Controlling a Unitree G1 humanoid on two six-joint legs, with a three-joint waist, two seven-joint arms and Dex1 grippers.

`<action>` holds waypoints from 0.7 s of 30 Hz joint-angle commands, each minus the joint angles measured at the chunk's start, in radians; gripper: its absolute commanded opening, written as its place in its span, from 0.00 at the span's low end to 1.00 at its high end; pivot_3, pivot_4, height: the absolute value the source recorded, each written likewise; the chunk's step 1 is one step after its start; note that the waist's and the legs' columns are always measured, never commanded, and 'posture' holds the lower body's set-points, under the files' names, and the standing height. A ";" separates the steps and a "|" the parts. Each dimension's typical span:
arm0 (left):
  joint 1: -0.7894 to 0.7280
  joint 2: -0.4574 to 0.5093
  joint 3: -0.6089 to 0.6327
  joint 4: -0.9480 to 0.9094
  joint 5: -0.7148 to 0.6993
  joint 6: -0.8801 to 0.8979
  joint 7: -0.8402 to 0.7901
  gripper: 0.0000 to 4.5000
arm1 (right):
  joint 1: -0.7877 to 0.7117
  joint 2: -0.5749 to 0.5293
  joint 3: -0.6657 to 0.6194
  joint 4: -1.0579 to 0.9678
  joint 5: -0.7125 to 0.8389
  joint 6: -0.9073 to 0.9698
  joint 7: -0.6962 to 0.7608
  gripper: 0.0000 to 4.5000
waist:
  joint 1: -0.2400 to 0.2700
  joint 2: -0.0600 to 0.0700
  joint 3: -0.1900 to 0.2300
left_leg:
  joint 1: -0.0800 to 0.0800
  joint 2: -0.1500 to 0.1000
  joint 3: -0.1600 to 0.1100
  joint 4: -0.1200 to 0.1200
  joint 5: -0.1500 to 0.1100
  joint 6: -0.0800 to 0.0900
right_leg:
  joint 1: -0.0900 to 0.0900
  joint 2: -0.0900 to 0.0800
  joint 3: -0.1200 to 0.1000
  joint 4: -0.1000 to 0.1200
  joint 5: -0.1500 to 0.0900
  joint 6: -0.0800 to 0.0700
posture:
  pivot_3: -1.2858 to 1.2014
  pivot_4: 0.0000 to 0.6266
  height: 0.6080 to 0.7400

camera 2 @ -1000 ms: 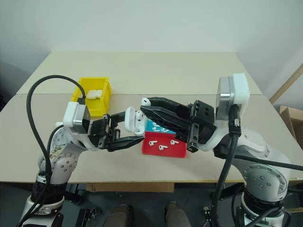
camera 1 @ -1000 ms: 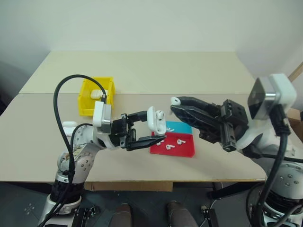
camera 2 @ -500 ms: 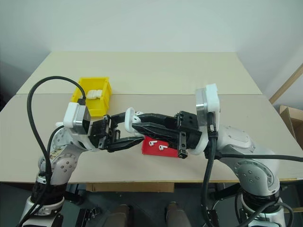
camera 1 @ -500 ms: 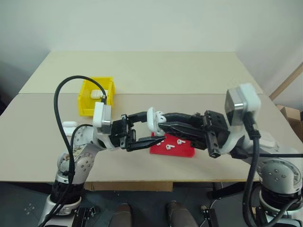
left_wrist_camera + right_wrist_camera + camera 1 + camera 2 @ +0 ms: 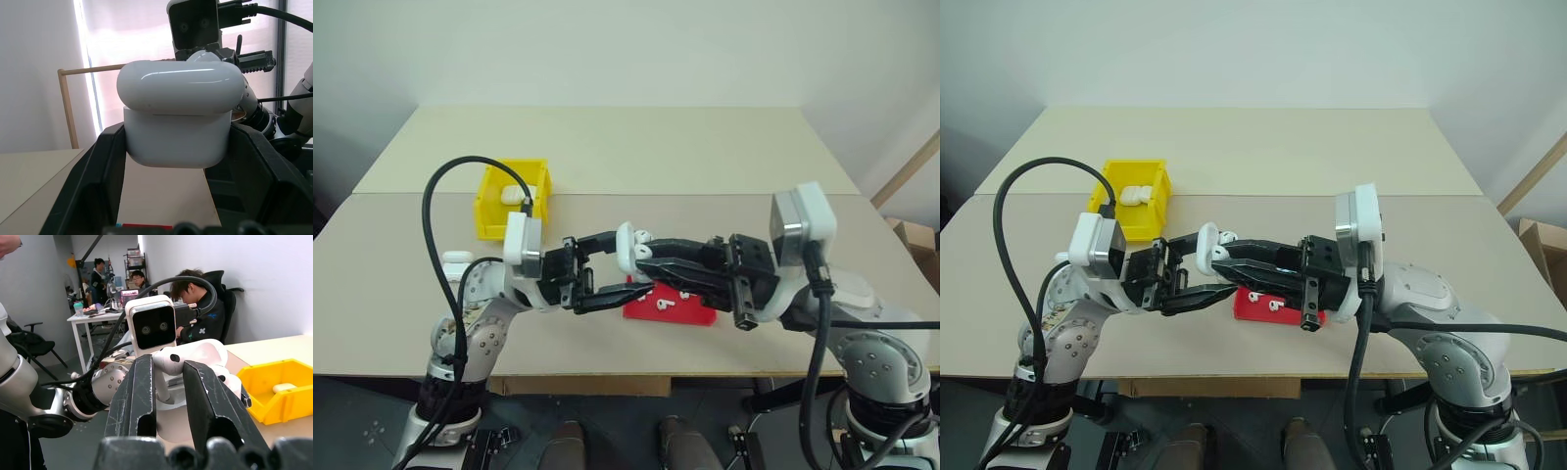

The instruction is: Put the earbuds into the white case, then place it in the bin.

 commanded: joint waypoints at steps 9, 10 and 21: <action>-0.015 -0.009 0.016 -0.020 -0.004 -0.033 -0.011 0.62 | 0.024 -0.006 0.010 -0.025 -0.033 -0.046 0.025 0.14 | 0.000 0.000 0.000 | 0.000 0.000 0.000 0.000 0.000 0.000 | 0.000 0.000 0.000 0.000 0.000 0.000 | 0.52 0.24 1.00; -0.015 -0.010 0.016 -0.020 -0.003 -0.034 -0.012 0.62 | 0.025 -0.006 0.010 -0.025 -0.036 -0.050 0.028 0.14 | 0.000 0.000 0.000 | 0.000 0.000 0.000 0.000 0.000 0.000 | 0.000 0.000 0.000 0.000 0.000 0.000 | 0.52 0.24 1.00; -0.016 -0.018 0.017 -0.015 0.002 -0.042 -0.020 0.62 | 0.039 -0.006 0.025 -0.035 -0.100 -0.092 0.046 0.14 | 0.000 0.000 0.000 | 0.000 0.000 0.000 0.000 0.000 0.000 | 0.000 0.000 0.000 0.000 0.000 0.000 | 0.52 0.24 1.00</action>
